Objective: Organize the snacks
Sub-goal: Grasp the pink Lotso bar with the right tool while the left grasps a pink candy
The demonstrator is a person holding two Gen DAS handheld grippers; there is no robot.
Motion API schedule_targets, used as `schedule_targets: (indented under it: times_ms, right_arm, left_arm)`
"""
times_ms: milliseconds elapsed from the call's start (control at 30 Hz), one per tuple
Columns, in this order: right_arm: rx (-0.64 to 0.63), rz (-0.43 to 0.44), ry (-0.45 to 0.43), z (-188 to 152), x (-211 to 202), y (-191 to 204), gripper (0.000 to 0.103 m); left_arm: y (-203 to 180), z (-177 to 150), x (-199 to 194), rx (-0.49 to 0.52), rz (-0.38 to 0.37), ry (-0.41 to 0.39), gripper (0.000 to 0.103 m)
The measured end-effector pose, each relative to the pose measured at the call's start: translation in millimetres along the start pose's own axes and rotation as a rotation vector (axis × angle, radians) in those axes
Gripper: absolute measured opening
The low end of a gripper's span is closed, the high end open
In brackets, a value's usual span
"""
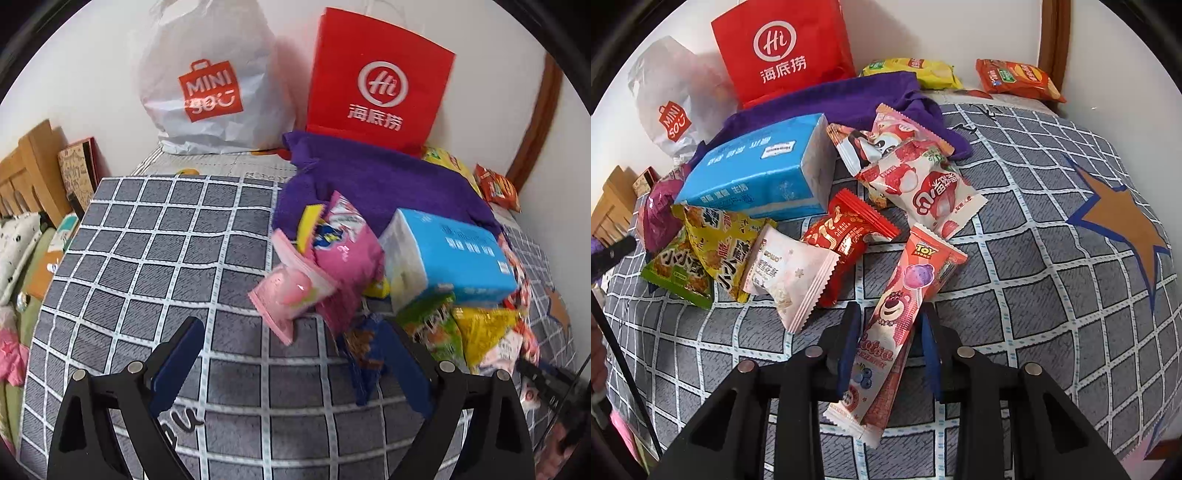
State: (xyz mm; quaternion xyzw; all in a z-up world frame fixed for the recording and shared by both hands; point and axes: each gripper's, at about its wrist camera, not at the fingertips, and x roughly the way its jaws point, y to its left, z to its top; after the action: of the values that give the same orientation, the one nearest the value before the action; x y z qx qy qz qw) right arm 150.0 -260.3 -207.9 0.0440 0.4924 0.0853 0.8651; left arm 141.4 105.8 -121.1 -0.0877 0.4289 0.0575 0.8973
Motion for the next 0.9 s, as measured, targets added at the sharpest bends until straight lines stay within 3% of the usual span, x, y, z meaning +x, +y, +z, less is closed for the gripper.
schedule_targets:
  times_ms: [433, 600, 700, 767, 800, 900]
  right_arm:
    - [-0.054, -0.011, -0.011, 2.5, 5.1, 0.7, 0.029]
    - [-0.042, -0.015, -0.006, 4.7, 6.6, 0.5, 0.029]
    - [-0.042, -0.025, -0.004, 5.7, 7.2, 1.8, 0.029]
    - [-0.044, -0.032, -0.001, 6.2, 6.5, 2.4, 0.027]
    - [-0.045, -0.036, 0.000, 6.1, 5.5, 2.4, 0.026]
    - [-0.045, -0.040, -0.003, 4.9, 0.1, 1.8, 0.025]
  left_arm:
    - [20.3, 5.9, 31.7, 0.038, 0.054, 0.022, 0.092]
    - [21.5, 7.8, 46.1, 0.041, 0.022, 0.029, 0.078]
    - [23.1, 10.2, 48.5, 0.024, -0.018, 0.025, 0.060]
    - [24.2, 11.6, 49.9, 0.011, -0.048, 0.036, 0.034]
    - [24.6, 12.1, 50.6, 0.011, -0.058, 0.046, 0.029]
    - [26.2, 10.7, 46.3, 0.008, -0.082, 0.053, 0.027]
